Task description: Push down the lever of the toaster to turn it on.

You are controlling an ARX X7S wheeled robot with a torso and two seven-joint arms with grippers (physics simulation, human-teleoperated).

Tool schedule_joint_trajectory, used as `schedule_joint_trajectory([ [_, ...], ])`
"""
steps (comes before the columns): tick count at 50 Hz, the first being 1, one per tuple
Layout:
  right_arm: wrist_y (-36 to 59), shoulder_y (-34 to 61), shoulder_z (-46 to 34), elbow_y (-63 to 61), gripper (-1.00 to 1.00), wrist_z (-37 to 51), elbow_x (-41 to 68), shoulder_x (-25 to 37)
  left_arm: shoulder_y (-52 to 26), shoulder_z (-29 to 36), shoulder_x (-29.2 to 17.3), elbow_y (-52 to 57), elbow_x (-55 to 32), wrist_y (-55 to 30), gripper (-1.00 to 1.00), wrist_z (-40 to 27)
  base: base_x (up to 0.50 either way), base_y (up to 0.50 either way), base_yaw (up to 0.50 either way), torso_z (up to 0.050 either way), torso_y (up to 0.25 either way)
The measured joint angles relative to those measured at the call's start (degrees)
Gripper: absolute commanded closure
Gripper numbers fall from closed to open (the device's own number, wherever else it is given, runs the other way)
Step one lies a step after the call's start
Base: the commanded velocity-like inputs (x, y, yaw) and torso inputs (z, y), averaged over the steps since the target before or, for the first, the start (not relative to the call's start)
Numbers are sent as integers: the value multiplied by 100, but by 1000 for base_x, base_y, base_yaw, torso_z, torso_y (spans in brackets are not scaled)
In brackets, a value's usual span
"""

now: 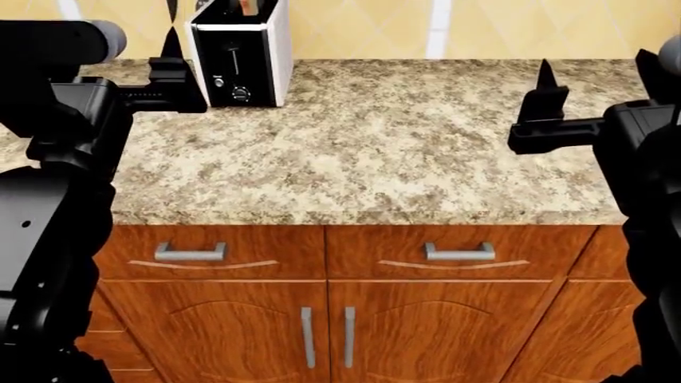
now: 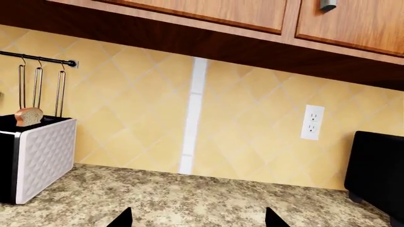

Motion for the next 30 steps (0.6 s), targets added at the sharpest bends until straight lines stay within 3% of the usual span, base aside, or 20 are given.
schedule_joint_trajectory([
  [5, -5, -27, 7, -16, -100, 8, 8, -3, -2, 23, -11, -5, 14, 8, -100, -27, 0, 0, 0, 20, 0],
  [24, -7, -61, 72, -38, -100, -13, 77, -22, -42, 50, -41, -14, 5, -76, -100, -131, 0, 500, 0, 0, 0],
  [30, 8, -57, 114, -49, -100, -35, 118, -45, -39, 47, -60, -3, -8, -75, -100, -139, 240, 500, 0, 0, 0],
])
